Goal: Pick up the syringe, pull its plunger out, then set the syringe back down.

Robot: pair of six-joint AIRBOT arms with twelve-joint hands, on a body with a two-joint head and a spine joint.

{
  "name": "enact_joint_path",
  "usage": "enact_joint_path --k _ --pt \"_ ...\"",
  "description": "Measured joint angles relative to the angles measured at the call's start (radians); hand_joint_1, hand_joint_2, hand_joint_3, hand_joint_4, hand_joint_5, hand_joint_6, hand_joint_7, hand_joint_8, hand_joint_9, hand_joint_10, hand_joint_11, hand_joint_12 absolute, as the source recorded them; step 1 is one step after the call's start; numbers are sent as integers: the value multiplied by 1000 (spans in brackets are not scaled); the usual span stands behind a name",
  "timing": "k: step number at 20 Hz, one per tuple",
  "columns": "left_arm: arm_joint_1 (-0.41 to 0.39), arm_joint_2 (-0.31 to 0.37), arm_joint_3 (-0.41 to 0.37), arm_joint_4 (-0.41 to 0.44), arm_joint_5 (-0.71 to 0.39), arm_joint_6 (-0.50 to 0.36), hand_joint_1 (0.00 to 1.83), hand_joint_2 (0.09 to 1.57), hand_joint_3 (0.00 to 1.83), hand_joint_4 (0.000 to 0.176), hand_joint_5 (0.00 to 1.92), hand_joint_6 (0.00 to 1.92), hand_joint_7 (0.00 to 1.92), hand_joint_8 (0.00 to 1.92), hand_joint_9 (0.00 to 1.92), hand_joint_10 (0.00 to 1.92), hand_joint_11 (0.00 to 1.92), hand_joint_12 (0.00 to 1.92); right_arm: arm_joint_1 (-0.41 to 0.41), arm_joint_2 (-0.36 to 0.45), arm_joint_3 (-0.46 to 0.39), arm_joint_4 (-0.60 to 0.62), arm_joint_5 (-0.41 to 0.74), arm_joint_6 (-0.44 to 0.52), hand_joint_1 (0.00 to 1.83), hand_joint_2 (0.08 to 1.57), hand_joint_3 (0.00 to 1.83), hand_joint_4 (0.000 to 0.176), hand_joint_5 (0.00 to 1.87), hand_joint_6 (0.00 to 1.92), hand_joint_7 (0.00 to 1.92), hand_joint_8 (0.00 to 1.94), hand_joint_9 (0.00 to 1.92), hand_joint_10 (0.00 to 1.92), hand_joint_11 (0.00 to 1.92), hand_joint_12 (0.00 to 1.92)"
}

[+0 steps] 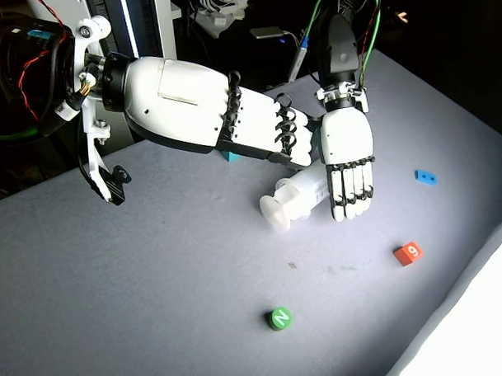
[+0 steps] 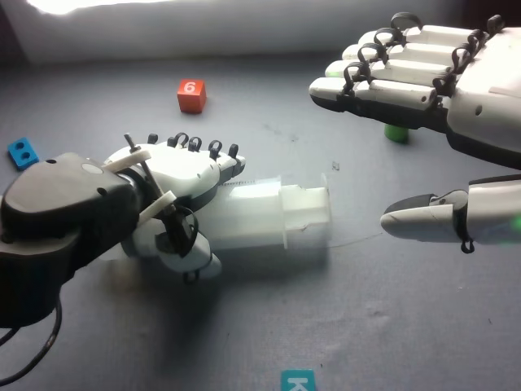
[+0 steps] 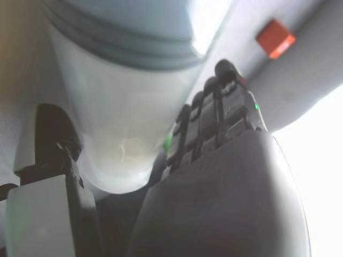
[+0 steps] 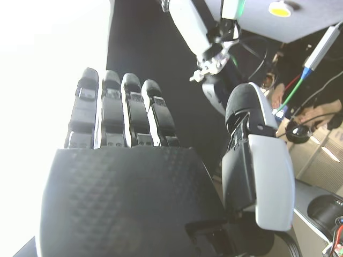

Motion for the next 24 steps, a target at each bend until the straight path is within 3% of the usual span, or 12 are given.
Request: enact_joint_path --k 2,3,4,9,10,11,12,15,19,23,24 --pt "8 -4 0 0 -6 -10 1029 1004 0 0 151 15 204 17 211 22 0 669 0 0 0 6 8 0 276 1190 0 0 31 3 73 5 69 8 0 187" --pt "11 -9 -3 0 -15 -13 1085 1004 0 0 250 16 340 16 357 33 27 882 0 0 0 26 9 -1 246 1201 1 0 25 0 63 1 56 2 0 157" --pt "11 -11 -3 -1 -16 -15 1104 1024 2 0 298 12 405 10 437 28 53 967 0 0 0 40 10 -5 246 1197 0 0 32 2 71 3 63 3 0 187" --pt "15 -12 -3 19 -32 -32 1212 1084 0 0 729 25 845 29 900 67 540 853 -7 0 2 61 37 -16 297 1188 0 0 43 5 96 6 89 8 0 241" --pt "16 -12 -3 20 -34 -32 1228 1125 0 0 880 753 960 896 1044 120 758 784 -8 -3 2 61 36 -17 307 1182 0 0 58 7 105 5 97 8 0 267" --pt "17 -12 -3 27 -34 -32 1338 1146 1 0 844 931 853 1185 943 1015 815 849 -11 -3 2 61 41 -18 285 1187 0 0 45 2 88 1 89 3 0 245" --pt "17 -12 -5 27 -38 -32 1357 1160 0 0 887 935 815 1300 860 1259 782 1029 -11 -3 2 61 43 -18 264 1193 1 0 42 0 82 0 86 1 0 224" --pt "19 -18 -6 11 -39 -42 1377 1113 0 0 999 820 920 1130 910 1230 822 1171 -18 -6 2 61 60 -18 270 1192 0 0 43 3 72 2 75 2 0 191" --pt "17 -17 -17 11 -45 -38 1379 1103 0 0 976 884 960 1025 942 1208 831 1190 -21 -7 2 66 76 -19 295 1190 0 0 55 2 85 1 80 1 0 169" --pt "-3 11 -46 -44 -37 -23 1374 1118 0 0 987 878 916 1094 892 1269 785 1239 -21 -7 2 132 76 -40 275 1192 0 0 65 2 103 4 97 6 0 251" --pt "-11 24 -60 -63 -30 -21 1374 1116 0 0 994 878 923 1076 885 1274 792 1244 -21 -8 5 157 77 -43 257 1198 1 0 36 0 82 1 81 2 0 196"
